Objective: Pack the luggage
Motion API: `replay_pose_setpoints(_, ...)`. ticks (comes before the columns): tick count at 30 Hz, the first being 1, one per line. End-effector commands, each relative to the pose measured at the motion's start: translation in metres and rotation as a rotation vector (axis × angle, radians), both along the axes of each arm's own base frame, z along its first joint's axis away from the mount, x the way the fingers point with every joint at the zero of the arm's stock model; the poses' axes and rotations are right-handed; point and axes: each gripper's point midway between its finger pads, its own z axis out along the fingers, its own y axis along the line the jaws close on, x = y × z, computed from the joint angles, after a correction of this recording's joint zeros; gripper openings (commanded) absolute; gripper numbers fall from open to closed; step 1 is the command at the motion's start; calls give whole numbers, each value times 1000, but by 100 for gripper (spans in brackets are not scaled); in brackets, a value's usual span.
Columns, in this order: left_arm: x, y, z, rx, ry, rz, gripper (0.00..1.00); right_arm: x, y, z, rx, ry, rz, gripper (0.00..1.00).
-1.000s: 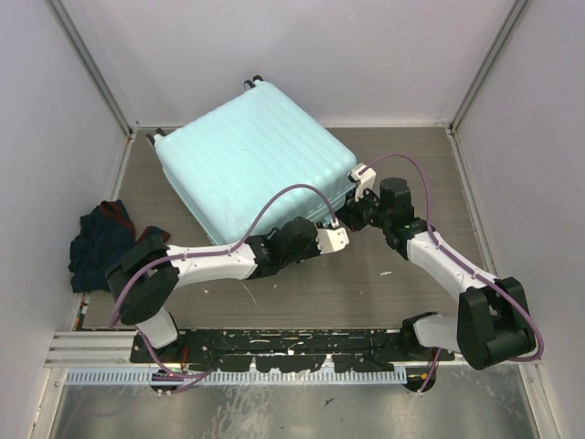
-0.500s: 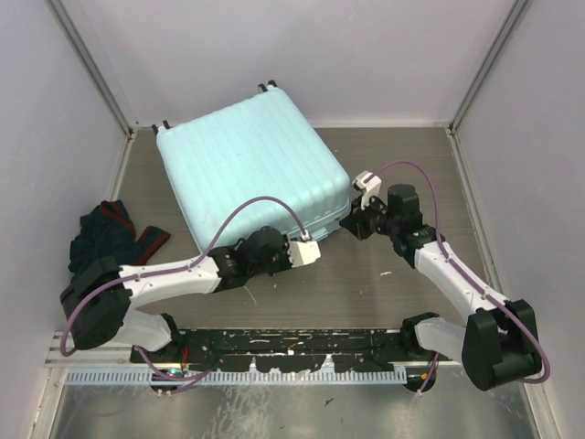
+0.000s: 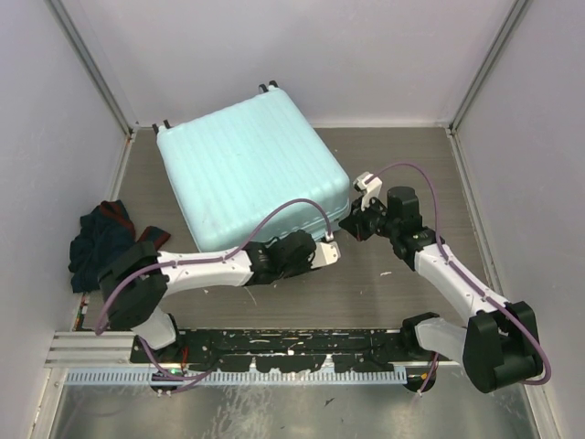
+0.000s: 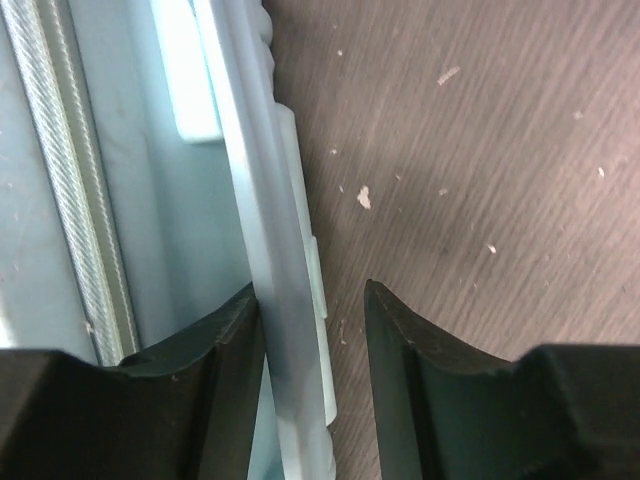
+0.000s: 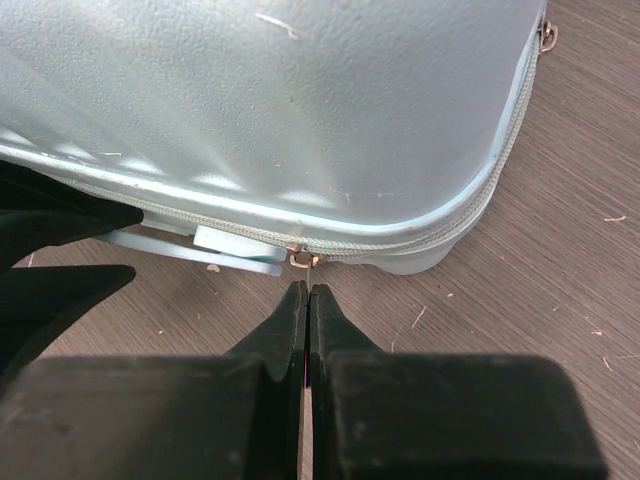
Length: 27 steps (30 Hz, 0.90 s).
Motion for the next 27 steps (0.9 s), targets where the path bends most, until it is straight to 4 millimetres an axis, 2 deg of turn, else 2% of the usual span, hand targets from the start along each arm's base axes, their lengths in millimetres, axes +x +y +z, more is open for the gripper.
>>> replay_pose_setpoints(1, 21, -10, -12, 26, -16, 32, 37, 13, -4, 25, 17, -101, -43, 1)
replay_pose_setpoints(4, 17, -9, -23, 53, 9, 7, 21, 14, -8, 25, -3, -110, -57, 1)
replay_pose_setpoints(9, -2, 5, -36, 97, 62, -70, 1, 12, -21, 28, -42, -143, -64, 1)
replay_pose_setpoints(12, -15, 16, -41, 121, 87, -131, 0, 7, -28, 26, -78, -164, -50, 1)
replay_pose_setpoints(17, -42, 46, -52, 178, 111, -273, 0, -2, -40, 26, -142, -200, -32, 1)
replay_pose_setpoints(27, -92, 107, -59, 257, 104, -566, 0, -25, -60, 28, -237, -244, 22, 1)
